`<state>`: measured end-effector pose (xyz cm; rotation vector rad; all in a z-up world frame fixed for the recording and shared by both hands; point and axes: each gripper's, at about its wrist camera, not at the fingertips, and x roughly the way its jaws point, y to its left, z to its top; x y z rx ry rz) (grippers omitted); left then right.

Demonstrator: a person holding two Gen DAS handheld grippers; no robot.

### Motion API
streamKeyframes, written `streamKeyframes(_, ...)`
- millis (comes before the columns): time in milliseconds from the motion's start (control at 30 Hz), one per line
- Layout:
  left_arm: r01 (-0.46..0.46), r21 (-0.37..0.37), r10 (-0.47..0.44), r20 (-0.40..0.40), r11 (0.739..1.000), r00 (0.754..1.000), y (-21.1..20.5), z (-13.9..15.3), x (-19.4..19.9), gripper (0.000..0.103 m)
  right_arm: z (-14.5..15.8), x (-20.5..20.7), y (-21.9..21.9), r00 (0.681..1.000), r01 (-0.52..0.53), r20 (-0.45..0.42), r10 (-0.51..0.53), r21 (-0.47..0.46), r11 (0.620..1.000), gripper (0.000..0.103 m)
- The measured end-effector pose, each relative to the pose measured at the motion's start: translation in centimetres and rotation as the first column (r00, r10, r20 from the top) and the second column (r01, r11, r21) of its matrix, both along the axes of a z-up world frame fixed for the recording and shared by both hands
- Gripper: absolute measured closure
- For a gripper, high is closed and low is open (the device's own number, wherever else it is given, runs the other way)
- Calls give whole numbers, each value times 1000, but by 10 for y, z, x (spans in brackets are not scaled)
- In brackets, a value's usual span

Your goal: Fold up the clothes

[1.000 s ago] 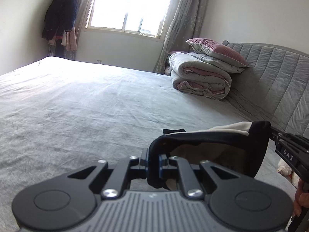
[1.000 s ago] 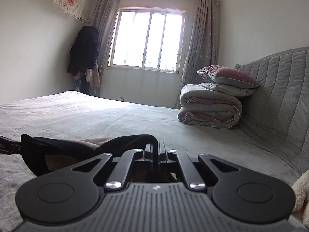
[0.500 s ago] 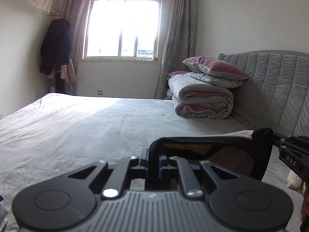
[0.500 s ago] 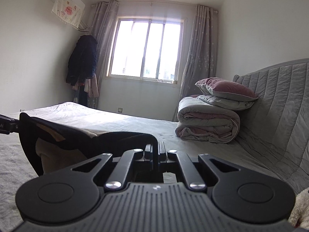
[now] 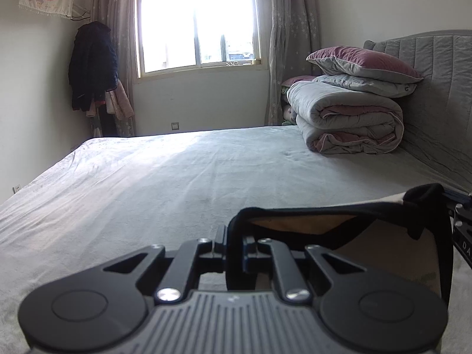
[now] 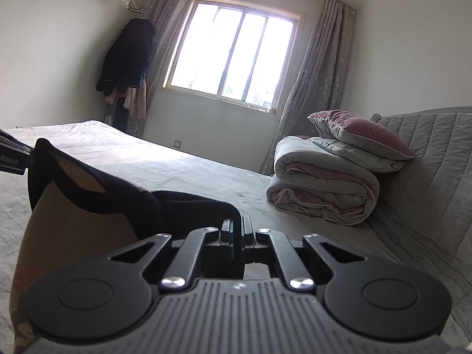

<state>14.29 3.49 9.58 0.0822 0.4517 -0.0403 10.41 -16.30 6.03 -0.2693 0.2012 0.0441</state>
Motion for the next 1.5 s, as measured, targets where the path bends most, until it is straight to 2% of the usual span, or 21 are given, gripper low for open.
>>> streamKeyframes(267, -35, 6, 35, -100, 999, 994, -4, -51, 55, 94, -39, 45, 0, 994, 4, -109, -2, 18, 1000, 99)
streamKeyframes(467, -55, -111, 29, -225, 992, 974, 6, -88, 79, 92, -62, 58, 2, 981, -3, -192, 14, 53, 999, 98)
streamKeyframes(567, -66, -146, 27, -259, 987, 966, 10, -97, 80, 90, -67, 62, 0, 974, -21, -224, 41, 90, 996, 91)
streamKeyframes(633, -60, -169, 11, -277, 984, 961, 11, -98, 79, 83, -65, 61, 1, 969, -33, -239, 56, 99, 995, 88)
streamKeyframes(700, -59, -168, 9, -286, 984, 958, 10, -98, 76, 64, -62, 57, 4, 965, -46, -253, 67, 91, 995, 88)
streamKeyframes(733, -59, -159, 12, -285, 985, 959, 9, -96, 72, 62, -60, 53, 6, 965, -51, -254, 72, 86, 995, 87)
streamKeyframes(767, -58, -152, 13, -284, 987, 959, 7, -94, 69, 60, -58, 49, 7, 964, -57, -253, 76, 81, 995, 82)
streamKeyframes(833, -55, -151, 9, -289, 987, 957, 6, -89, 65, 57, -54, 42, 7, 965, -68, -247, 87, 85, 994, 62)
streamKeyframes(867, -53, -154, 6, -291, 987, 957, 6, -87, 62, 51, -52, 37, 7, 966, -78, -240, 98, 90, 993, 51)
streamKeyframes(900, -50, -155, 4, -286, 987, 958, 5, -83, 57, 44, -50, 31, 7, 966, -91, -234, 111, 92, 992, 50)
streamKeyframes(1033, -37, -159, -7, -269, 987, 963, 4, -70, 38, 38, -44, 11, 11, 964, -105, -238, 120, 75, 992, 50)
streamKeyframes(1200, -14, -152, -26, -261, 988, 965, 1, -57, 10, 21, -37, -13, 10, 963, -103, -240, 121, 85, 991, 50)
streamKeyframes(1300, 4, -144, -41, -260, 990, 965, -2, -52, -7, 19, -33, -27, 9, 963, -99, -243, 119, 92, 991, 49)
streamKeyframes(1500, 36, -134, -73, -278, 990, 958, -6, -50, -42, 13, -26, -53, 2, 959, -110, -247, 137, 120, 987, 41)
